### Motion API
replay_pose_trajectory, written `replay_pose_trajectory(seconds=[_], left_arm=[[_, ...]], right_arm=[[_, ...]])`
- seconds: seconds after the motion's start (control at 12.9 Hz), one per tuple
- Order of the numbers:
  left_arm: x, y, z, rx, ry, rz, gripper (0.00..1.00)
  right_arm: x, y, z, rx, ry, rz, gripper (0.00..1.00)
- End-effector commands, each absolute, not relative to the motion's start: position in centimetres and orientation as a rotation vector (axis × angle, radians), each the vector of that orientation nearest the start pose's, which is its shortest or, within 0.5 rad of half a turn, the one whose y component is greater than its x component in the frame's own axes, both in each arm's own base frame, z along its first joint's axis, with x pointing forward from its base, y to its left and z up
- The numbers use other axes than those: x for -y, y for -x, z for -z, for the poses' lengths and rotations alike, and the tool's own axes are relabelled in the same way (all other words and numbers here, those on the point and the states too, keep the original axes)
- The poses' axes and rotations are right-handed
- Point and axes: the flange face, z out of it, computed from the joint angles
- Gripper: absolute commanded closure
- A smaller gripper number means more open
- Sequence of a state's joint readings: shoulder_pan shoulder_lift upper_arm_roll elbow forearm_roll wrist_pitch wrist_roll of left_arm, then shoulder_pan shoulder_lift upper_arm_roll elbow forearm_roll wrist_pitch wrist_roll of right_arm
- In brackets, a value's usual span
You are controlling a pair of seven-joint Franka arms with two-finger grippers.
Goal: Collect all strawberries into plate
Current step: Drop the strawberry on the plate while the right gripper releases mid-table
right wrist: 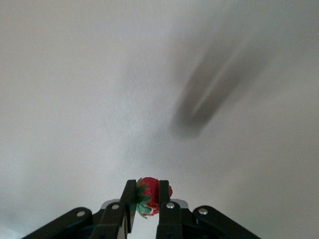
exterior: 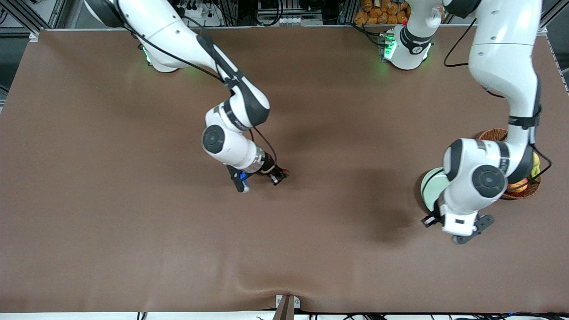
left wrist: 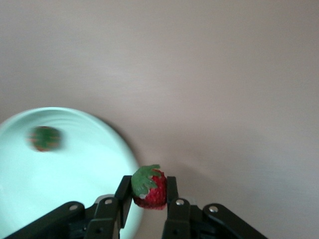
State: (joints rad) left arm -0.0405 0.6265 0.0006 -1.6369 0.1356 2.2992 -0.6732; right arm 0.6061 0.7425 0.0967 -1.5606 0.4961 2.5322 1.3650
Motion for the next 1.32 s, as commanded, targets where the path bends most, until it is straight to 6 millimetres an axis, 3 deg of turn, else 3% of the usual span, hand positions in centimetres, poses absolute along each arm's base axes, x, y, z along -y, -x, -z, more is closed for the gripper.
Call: replay_pose_trajectory(seconds=[0.0,0.16,0.23,0.31,0.47,0.62,0.7,0.93,1.01,1.24], left_arm=[[-1.5,-65.1,-24.9,0.753,2.942,0.007,1.0],[-2.3,-64.7,-22.4,0.737,2.937,-0.053,1.0],[-2.4,-64.7,-22.0,0.731,2.938,-0.063,0.29],[-2.2,-64.8,-22.3,0.71,2.944,-0.055,0.0],[-1.8,-65.2,-24.5,0.671,2.96,-0.006,0.0],[1.5,-65.4,-26.2,0.611,3.003,0.028,0.0],[3.7,-65.4,-26.3,0.588,3.026,0.029,0.0],[13.4,-65.3,-26.7,0.592,3.097,0.034,0.0],[17.5,-65.4,-27.1,0.64,3.109,0.053,0.0],[30.7,-63.1,-26.1,0.744,3.12,0.057,0.0]], right_arm=[[-49.4,-55.6,-20.9,-1.423,2.311,-0.294,1.0],[-49.6,-55.3,-18.9,-1.438,2.298,-0.27,1.0],[-50.2,-54.7,-18.2,-1.428,2.305,-0.264,0.57],[-50.5,-54.6,-18.2,-1.419,2.302,-0.252,0.01],[-50.4,-55.4,-19.4,-1.398,2.308,-0.233,0.0],[-48.8,-57.3,-21.6,-1.421,2.315,-0.278,0.0],[-46.8,-59.6,-23.2,-1.45,2.317,-0.33,0.0],[-39.8,-64.8,-27.6,-1.493,2.41,-0.46,0.0],[-37.6,-66.1,-29.3,-1.505,2.409,-0.49,0.0],[-32.5,-67.9,-31.8,-1.401,2.512,-0.511,0.0]])
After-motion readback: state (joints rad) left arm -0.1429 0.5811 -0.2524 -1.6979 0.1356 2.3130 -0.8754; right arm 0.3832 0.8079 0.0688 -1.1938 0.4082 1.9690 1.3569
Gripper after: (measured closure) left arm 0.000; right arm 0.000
